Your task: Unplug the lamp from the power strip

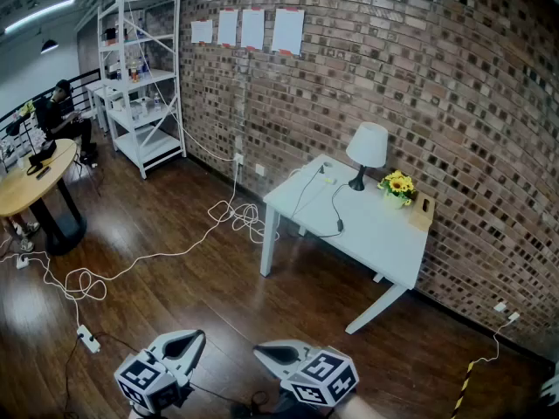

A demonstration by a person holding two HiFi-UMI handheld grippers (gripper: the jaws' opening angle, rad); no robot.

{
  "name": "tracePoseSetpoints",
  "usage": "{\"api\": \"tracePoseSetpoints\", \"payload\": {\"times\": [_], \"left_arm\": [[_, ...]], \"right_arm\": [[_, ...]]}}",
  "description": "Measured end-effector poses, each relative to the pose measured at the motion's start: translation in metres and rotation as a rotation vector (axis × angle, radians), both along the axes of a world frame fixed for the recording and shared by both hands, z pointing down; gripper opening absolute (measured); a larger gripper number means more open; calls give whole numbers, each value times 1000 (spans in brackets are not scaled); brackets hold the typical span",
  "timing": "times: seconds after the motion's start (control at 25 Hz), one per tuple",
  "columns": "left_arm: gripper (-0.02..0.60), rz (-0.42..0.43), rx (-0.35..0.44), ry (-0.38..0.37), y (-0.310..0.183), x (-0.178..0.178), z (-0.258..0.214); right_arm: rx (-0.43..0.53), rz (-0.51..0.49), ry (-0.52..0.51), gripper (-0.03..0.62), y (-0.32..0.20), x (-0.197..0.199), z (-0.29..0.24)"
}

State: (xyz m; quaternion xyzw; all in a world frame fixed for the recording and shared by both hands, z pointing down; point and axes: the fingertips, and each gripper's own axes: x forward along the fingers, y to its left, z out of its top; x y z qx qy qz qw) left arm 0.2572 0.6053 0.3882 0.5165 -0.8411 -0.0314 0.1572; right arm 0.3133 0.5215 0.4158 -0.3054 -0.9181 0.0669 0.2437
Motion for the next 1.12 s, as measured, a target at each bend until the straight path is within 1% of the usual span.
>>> {"api": "tracePoseSetpoints", "payload": {"times": [0.2, 0.36, 0.6, 0.8, 0.92, 1.04, 1.12], "left_arm": [[14, 15, -19, -23, -12, -17, 4], [14, 4, -53, -36, -35, -37, -6], [14, -7, -118, -128, -82, -83, -27], [14, -11, -170, -192, -127, -112, -27], [14, -8, -161, -190, -156, -121, -33], [14, -9, -140, -145, -181, -126, -35], [14, -10, -146, -126, -192, -131, -34]], "right_arm": [[-9, 7, -18, -3, -16, -17, -1], [0, -16, -30, -2, -34, -41, 4], [-5, -45, -72, -3, -77, -86, -7], [-32, -68, -67, -3, -113, -106, -3], [-44, -75, -76, -3, -135, -119, -7], [-68, -76, -89, -3, -156, -130, -12], [-84, -81, -96, -3, -167, -136, -13]]}}
